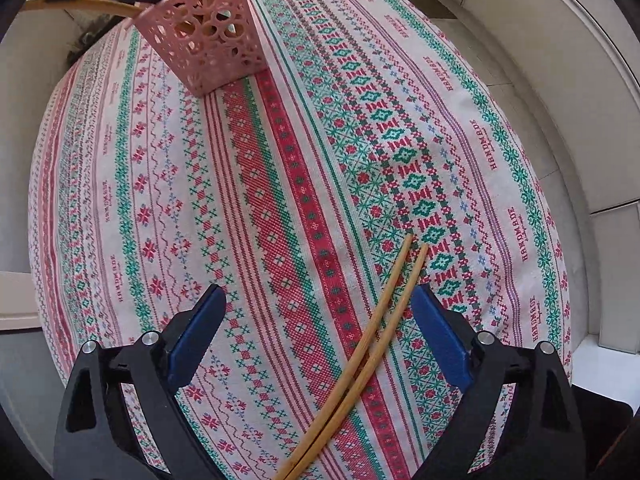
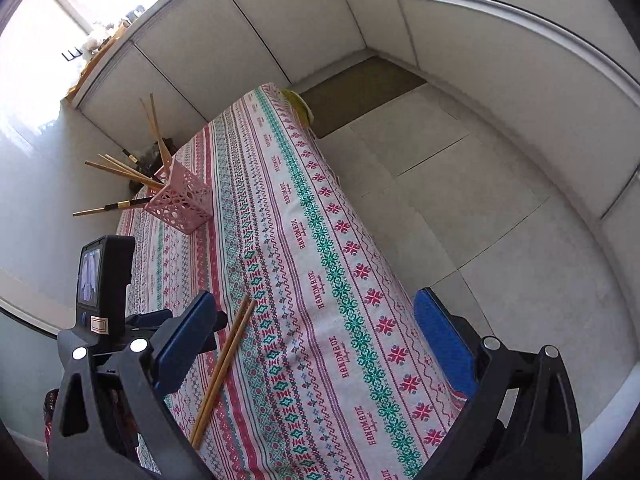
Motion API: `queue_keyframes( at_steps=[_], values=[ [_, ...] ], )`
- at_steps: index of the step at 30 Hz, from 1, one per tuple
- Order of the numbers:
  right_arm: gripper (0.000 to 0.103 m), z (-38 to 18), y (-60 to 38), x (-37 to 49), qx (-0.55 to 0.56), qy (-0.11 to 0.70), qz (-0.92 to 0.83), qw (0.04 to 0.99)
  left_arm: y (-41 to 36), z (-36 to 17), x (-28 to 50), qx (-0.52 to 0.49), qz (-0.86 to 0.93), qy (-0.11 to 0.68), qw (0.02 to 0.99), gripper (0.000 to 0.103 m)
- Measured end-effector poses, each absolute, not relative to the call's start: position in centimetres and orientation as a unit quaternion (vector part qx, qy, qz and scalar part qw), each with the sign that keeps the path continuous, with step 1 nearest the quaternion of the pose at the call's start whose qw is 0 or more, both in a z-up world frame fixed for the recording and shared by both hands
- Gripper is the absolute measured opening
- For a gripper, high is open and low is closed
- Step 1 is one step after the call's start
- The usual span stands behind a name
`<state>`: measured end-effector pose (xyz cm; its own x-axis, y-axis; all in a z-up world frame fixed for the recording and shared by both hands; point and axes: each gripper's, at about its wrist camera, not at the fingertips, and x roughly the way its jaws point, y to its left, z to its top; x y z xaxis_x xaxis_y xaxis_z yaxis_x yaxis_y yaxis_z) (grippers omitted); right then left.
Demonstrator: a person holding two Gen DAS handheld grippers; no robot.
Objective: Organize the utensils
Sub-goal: 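Lower both grippers to the last chopsticks and grasp one each, then carry both chopsticks upright over the pink basket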
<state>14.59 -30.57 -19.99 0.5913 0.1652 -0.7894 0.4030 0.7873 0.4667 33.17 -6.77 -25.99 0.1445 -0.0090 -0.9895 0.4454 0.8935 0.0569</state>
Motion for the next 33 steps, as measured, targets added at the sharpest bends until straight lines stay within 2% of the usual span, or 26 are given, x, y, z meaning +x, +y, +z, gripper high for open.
queue_keyframes(
  at_steps=[3, 5, 7, 12, 17, 18, 19, 20, 27, 32, 33],
  values=[
    [0.096, -20.2, -30.9, 14.5, 0.325, 0.447, -0.073, 0.830, -6.8, -26.9, 33.4, 0.176, -0.148, 0.638, 0.735, 0.080],
    [0.096, -20.3, -30.9, 14.5, 0.324, 0.449, -0.072, 0.830, -6.9, -27.5, 33.5, 0.174, -0.155, 0.645, 0.728, 0.065],
    [0.096, -20.4, -30.8, 14.5, 0.322, 0.450, -0.073, 0.829, -7.1, -27.9, 33.6, 0.172, -0.164, 0.647, 0.724, 0.059],
    [0.096, -20.6, -30.6, 14.6, 0.317, 0.457, -0.076, 0.828, -8.3, -28.5, 33.7, 0.179, -0.177, 0.645, 0.722, 0.054],
    [0.096, -21.0, -29.4, 15.4, 0.309, 0.474, -0.079, 0.821, -9.3, -28.6, 33.1, 0.179, -0.206, 0.637, 0.721, 0.040],
    [0.096, -21.1, -28.9, 15.7, 0.308, 0.479, -0.080, 0.818, -9.1, -28.6, 33.1, 0.178, -0.209, 0.634, 0.723, 0.035],
    [0.096, -21.2, -28.5, 15.9, 0.307, 0.484, -0.082, 0.815, -8.8, -28.5, 33.2, 0.174, -0.208, 0.632, 0.726, 0.015],
    [0.096, -21.4, -28.0, 16.2, 0.305, 0.490, -0.084, 0.812, -8.2, -28.4, 33.3, 0.164, -0.207, 0.633, 0.728, 0.006],
    [0.096, -23.1, -22.7, 19.3, 0.263, 0.534, -0.099, 0.797, -2.5, -27.3, 33.2, 0.120, -0.199, 0.612, 0.756, 0.004],
    [0.094, -25.2, -18.2, 22.1, 0.212, 0.576, -0.112, 0.782, 2.5, -22.7, 32.1, 0.092, -0.190, 0.568, 0.796, 0.004],
    [0.090, -25.7, -17.5, 22.5, 0.206, 0.582, -0.113, 0.778, 3.3, -21.8, 31.8, 0.092, -0.185, 0.556, 0.805, 0.004]
  ],
)
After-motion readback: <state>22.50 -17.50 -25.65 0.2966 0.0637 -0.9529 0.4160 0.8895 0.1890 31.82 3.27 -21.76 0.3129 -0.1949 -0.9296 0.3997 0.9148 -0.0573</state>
